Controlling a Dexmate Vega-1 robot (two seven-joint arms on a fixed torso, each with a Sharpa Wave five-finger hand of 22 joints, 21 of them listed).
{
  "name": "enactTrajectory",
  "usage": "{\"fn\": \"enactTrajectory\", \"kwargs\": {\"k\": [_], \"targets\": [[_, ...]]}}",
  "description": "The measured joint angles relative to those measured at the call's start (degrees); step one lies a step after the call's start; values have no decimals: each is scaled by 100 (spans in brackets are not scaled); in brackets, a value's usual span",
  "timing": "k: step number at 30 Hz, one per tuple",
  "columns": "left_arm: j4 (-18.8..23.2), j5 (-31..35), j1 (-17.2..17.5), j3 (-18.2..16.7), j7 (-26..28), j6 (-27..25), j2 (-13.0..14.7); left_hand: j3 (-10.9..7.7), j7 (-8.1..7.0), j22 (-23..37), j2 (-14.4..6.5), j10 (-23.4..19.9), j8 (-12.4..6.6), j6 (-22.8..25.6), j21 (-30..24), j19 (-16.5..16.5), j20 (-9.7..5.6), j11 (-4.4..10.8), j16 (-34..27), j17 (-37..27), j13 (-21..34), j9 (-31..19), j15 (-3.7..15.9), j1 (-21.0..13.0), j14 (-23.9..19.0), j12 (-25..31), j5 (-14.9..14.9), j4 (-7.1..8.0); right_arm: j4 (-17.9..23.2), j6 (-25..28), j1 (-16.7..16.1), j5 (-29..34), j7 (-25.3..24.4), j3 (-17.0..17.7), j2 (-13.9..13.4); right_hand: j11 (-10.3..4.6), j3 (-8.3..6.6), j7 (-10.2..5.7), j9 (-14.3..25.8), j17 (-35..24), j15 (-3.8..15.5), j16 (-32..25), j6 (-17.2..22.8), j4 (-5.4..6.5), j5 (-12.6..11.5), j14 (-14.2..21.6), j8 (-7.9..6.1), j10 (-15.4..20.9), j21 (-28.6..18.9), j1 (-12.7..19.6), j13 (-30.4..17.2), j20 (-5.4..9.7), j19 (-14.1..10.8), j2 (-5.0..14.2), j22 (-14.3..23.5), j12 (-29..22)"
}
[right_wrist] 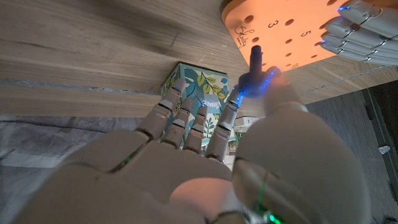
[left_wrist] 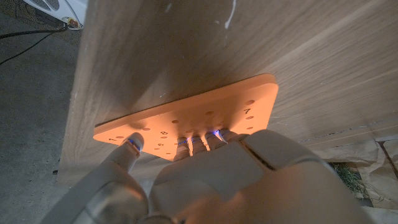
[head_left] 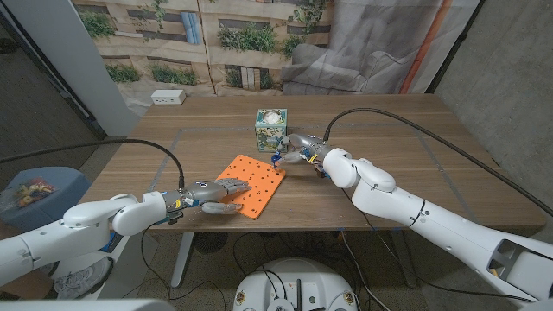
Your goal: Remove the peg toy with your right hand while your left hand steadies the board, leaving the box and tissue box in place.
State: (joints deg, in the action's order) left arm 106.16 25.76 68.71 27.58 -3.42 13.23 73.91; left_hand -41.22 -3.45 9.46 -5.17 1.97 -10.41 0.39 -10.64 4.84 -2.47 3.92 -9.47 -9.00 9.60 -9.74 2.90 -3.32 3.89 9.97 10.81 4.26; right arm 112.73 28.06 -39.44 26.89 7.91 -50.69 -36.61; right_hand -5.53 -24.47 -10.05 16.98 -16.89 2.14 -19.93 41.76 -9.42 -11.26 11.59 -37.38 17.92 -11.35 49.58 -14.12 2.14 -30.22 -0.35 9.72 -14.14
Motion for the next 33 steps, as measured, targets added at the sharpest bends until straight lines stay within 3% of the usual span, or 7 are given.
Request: {"fn": "enactTrajectory", "kwargs": {"k": [17, 26, 33], "targets": [[162, 28, 109, -99, -1, -146, 101, 0, 6, -1, 0, 0, 0, -6, -2, -14, -14, 0, -1, 1, -4, 1, 4, 0, -3, 0, 0, 0, 82, -19, -41, -61, -90, 86, -70, 32, 40, 0, 0, -28, 22, 0, 0, 8, -24, -22, 0, 32, 0, 0, 0, 0, 0, 0, 0, 0], [257, 102, 135, -176, 37, -238, 120, -25, -35, 5, 0, -74, -50, 35, -39, -157, -150, 70, -68, -37, -3, -4, 58, 0, -65, 42, 1, 24, 138, -64, -73, -87, -114, 139, -131, 32, 40, 0, 0, -27, 22, 0, -1, 8, -24, -22, 0, 31, 0, 0, 0, 0, 0, 0, 0, 0], [319, 142, 145, -212, 115, -301, 109, -25, 7, 39, 0, -181, -65, 131, -68, -319, -43, 40, -45, -47, 47, -53, -76, 0, -196, 62, 1, 24, 194, -87, -91, -117, -115, 193, -182, 31, 40, -1, 0, -27, 22, 0, -1, 8, -24, -22, 0, 31, 0, 0, 0, -21, 21, 0, 0, 5]]}}
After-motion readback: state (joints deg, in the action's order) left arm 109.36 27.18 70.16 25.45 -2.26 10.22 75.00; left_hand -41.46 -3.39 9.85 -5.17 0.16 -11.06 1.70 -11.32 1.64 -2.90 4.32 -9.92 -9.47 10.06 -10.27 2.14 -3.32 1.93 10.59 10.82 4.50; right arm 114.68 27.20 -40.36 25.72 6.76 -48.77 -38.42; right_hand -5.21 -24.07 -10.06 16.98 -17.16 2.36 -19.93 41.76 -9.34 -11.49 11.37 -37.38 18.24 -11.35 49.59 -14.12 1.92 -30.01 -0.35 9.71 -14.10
